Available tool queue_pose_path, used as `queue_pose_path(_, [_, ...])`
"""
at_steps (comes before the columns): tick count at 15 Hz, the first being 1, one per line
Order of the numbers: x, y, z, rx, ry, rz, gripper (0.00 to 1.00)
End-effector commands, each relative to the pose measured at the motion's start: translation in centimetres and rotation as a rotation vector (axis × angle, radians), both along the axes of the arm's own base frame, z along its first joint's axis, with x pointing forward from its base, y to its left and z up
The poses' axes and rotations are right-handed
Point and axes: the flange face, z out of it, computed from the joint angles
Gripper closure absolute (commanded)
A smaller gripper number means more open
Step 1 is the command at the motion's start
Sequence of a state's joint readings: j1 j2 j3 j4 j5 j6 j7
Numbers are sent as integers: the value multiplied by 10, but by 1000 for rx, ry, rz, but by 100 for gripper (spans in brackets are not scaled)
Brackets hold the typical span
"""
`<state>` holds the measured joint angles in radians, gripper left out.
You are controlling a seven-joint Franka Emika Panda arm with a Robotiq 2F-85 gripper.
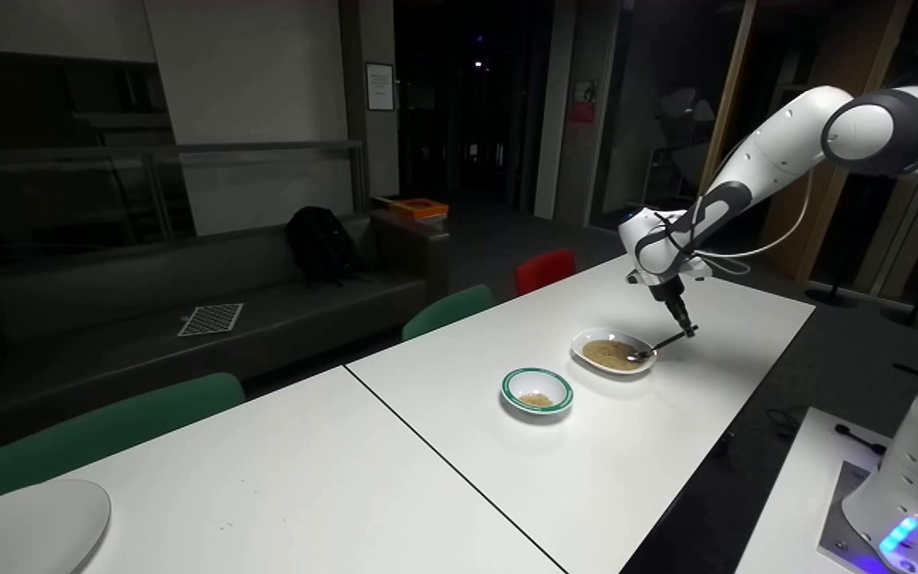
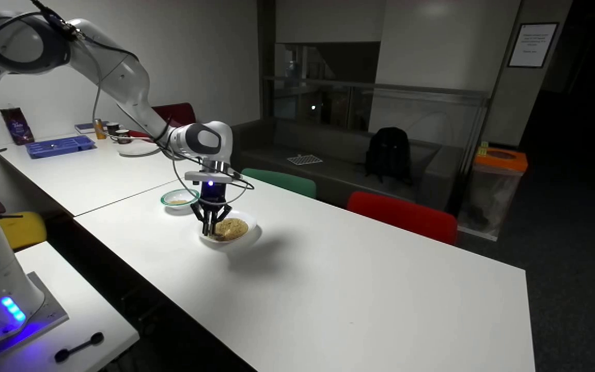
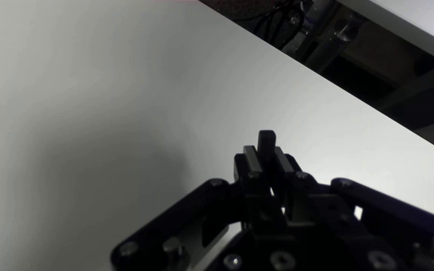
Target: Spoon some contents from the white bowl into the green bowl twice
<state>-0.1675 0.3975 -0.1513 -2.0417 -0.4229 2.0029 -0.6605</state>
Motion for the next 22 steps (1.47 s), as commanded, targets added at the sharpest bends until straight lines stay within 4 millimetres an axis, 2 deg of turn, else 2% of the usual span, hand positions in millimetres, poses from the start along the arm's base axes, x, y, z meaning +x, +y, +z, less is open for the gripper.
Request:
queue_pose_path(1, [3,-6,6,-40,31,-27,97])
queue_pose_path(12, [7,-3,2,-35,61,-35,97])
queue_pose_path(22, [22,1,-15,-13,80,-33,97])
